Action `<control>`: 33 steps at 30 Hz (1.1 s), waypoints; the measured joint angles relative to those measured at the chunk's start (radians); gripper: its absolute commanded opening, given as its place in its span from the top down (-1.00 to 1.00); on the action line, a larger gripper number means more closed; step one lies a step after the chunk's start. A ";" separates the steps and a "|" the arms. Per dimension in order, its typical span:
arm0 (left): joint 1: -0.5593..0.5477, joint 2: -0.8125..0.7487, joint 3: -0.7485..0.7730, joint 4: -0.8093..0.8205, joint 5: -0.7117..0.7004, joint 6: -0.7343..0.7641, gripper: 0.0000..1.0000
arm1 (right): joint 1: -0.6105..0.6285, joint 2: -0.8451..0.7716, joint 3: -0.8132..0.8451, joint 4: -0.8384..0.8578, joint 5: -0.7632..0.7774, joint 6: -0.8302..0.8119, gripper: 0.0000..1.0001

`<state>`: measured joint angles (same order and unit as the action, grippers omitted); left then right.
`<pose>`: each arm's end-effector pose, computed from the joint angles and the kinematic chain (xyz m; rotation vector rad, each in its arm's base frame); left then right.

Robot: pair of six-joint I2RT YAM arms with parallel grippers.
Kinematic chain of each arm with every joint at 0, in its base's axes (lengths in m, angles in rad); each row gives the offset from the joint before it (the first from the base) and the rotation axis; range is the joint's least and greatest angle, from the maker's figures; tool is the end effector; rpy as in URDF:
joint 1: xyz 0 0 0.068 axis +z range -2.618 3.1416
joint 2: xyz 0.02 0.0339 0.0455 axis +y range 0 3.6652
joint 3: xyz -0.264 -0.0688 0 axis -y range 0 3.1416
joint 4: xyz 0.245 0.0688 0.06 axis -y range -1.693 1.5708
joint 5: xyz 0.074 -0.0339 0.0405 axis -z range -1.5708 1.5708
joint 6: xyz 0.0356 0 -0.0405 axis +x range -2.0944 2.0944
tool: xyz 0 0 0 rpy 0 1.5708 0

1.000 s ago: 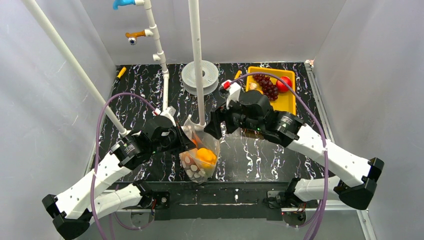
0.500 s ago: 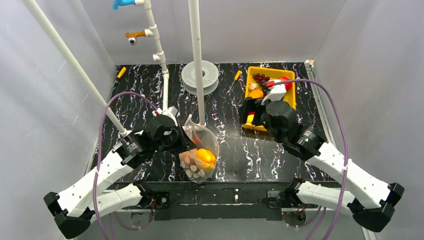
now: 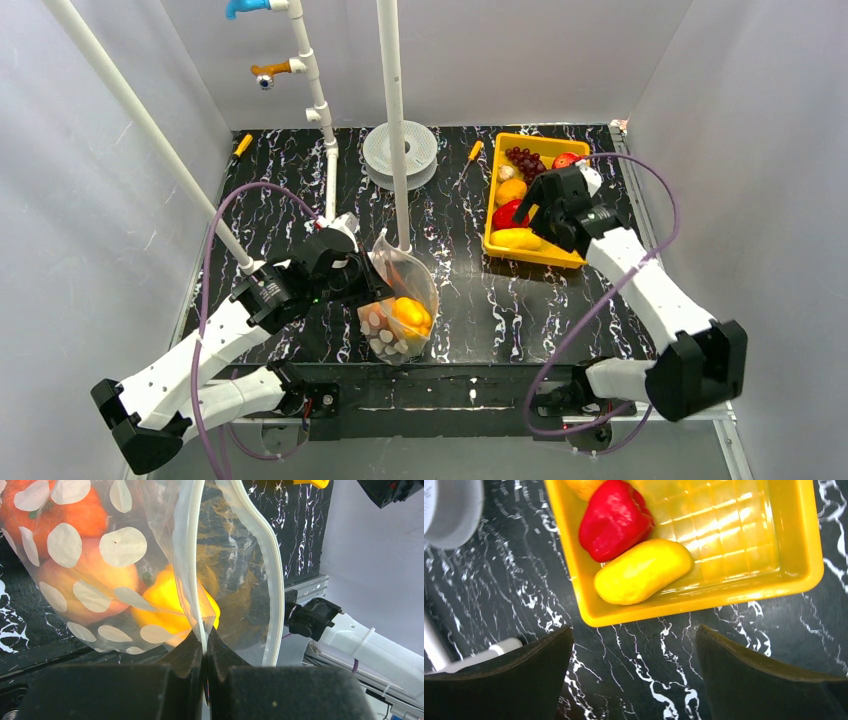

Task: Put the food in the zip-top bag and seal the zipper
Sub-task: Pick up the fake fruit from the bin.

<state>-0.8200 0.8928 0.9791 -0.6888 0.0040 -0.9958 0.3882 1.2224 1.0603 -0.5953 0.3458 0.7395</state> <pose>0.1252 -0.1344 0.3379 -0.2053 2.3581 -0.9841 0.2447 0.0870 0.3075 0.5658 2.2093 0.1878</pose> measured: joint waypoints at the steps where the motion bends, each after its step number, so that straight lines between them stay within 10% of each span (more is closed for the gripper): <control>1: 0.000 0.002 0.000 0.000 0.000 0.000 1.00 | -0.015 0.033 0.023 -0.024 -0.008 0.030 -0.91; 33: 0.000 -0.002 0.002 -0.029 -0.018 0.002 1.00 | -0.121 0.649 0.335 -0.241 -0.184 0.434 -0.75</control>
<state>-0.8200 0.8906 0.9810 -0.7174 -0.0143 -0.9939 0.2668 1.8709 1.3949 -0.8360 0.1616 1.1732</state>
